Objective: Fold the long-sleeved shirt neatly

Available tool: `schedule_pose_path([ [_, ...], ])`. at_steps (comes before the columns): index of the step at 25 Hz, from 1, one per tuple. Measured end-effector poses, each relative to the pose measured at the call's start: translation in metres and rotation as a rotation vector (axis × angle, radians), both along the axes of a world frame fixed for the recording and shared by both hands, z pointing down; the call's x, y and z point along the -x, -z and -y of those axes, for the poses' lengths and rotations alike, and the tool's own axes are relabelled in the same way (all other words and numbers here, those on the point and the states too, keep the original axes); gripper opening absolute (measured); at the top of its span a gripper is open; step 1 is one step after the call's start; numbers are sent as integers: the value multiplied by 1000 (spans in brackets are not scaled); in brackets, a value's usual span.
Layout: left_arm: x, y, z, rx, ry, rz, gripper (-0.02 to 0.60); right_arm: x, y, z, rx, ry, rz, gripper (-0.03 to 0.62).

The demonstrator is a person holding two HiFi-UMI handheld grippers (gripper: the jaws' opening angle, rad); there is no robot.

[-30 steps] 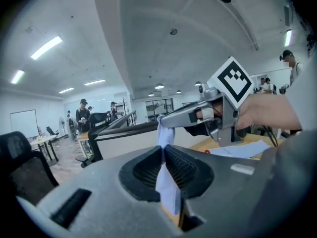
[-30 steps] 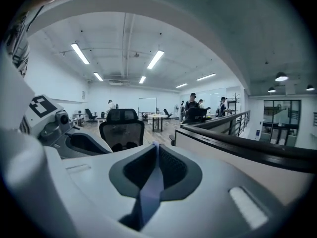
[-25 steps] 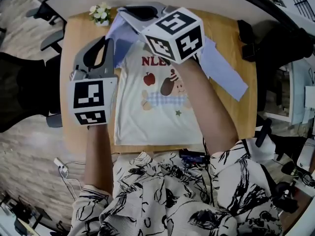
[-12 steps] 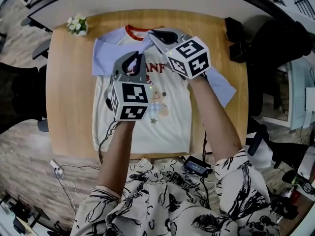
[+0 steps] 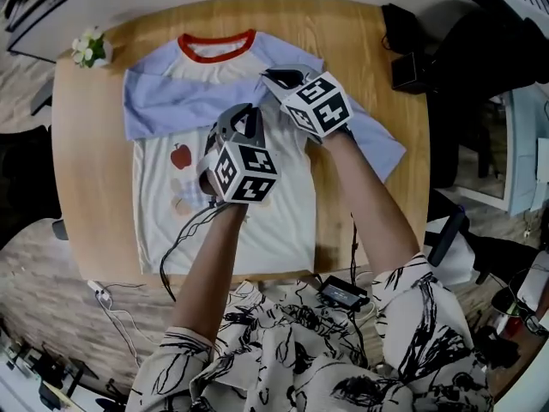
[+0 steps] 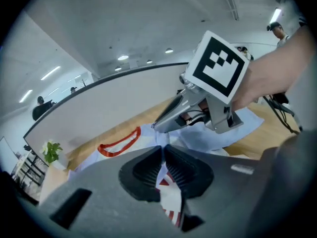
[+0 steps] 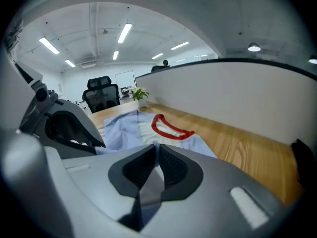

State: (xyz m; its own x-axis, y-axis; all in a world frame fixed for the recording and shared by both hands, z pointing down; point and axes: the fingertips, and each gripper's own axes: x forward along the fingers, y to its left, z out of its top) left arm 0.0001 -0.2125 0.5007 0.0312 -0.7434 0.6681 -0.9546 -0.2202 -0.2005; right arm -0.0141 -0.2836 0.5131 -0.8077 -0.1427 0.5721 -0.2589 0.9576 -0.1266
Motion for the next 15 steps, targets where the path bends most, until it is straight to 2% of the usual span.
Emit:
schedule_pose_path([
  [5, -29, -53, 0, 112, -67, 16, 34, -35, -40, 5, 53, -23, -105, 84],
  [8, -36, -71, -6, 143, -79, 17, 34, -53, -41, 5, 79, -59, -92, 103],
  [10, -45, -76, -10, 149, -104, -12, 45, -67, -32, 6, 93, -111, -56, 134],
  [11, -52, -78, -11, 152, -131, -49, 77, -74, -26, 6, 98, -142, -35, 156],
  [13, -72, -77, -15, 159, -214, -139, 247, -93, -13, 4, 97, -206, -3, 182],
  [15, -87, -69, -22, 145, -285, -171, 293, -116, -1, -3, 77, -272, 14, 219],
])
